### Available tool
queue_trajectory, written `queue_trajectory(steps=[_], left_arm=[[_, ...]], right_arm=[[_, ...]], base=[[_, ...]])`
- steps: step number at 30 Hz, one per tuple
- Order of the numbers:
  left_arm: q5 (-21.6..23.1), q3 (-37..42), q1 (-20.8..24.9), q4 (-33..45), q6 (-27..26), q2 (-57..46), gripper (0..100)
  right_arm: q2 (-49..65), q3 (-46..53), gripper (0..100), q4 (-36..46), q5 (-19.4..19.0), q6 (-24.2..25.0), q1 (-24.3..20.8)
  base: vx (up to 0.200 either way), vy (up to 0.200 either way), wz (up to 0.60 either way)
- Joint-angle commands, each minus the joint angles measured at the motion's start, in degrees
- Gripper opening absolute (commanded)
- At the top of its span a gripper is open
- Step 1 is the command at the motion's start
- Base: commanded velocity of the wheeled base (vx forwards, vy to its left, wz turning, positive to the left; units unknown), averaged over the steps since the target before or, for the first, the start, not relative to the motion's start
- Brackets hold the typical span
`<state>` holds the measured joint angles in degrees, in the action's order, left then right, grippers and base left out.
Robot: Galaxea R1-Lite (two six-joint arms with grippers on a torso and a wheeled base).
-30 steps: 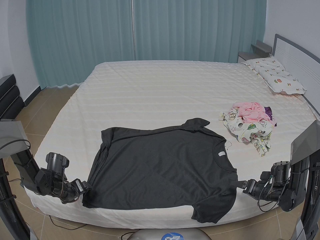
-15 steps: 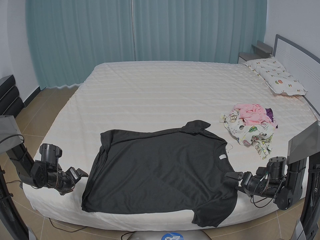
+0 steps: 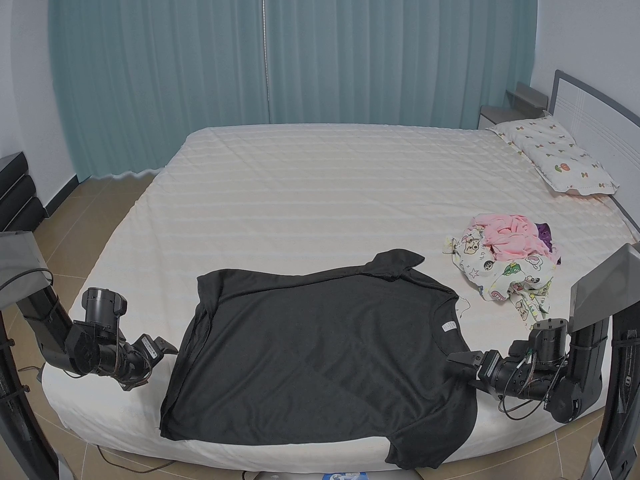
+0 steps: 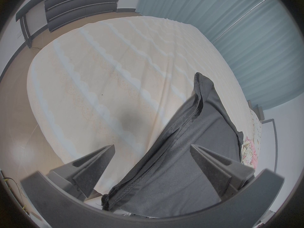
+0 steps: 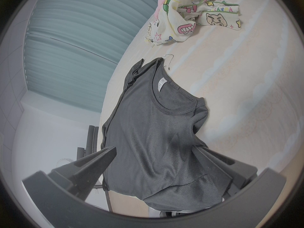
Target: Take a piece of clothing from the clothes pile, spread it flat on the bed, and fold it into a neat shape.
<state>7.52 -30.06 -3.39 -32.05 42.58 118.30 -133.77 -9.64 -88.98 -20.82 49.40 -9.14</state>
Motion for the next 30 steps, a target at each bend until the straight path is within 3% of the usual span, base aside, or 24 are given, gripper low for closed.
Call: queue_trajectory(steps=[1,9,12,16,19,25,30], left_arm=[[0.04,0.27,-0.04,-0.03,-0.04,0.09,100],[0.04,-0.17,-0.04,-0.12,0.13,0.27,100],[-0.05,-0.52,0.05,-0.21,0.40,-0.17,100],[-0.23,-3.51,1.37,-0.73,5.76,-1.84,100],[-0.49,-8.17,2.69,-0.29,10.42,-1.75,100],[-0.49,-16.78,4.80,-0.03,10.59,2.02,100],[0.04,-30.93,5.50,2.34,10.33,10.02,100]], right_arm=[[-0.18,0.06,100,-1.02,-0.01,0.00,-0.09],[-0.27,-0.11,100,-1.02,-0.01,0.00,-0.09],[-0.27,-0.11,100,-1.02,-0.01,0.00,-0.09],[-0.27,-0.29,100,-1.02,-0.01,0.00,-0.17],[-0.27,-0.20,100,-1.02,0.08,0.00,-0.17],[-0.27,-0.11,100,-1.02,0.08,0.00,-0.17],[-0.35,-0.03,100,-1.02,0.08,-0.09,-0.35]], base=[[0.000,0.200,0.00],[0.000,0.200,0.00],[0.000,0.000,0.00],[0.000,0.000,0.00],[0.000,0.000,0.00],[0.000,0.000,0.00],[0.000,0.000,0.00]])
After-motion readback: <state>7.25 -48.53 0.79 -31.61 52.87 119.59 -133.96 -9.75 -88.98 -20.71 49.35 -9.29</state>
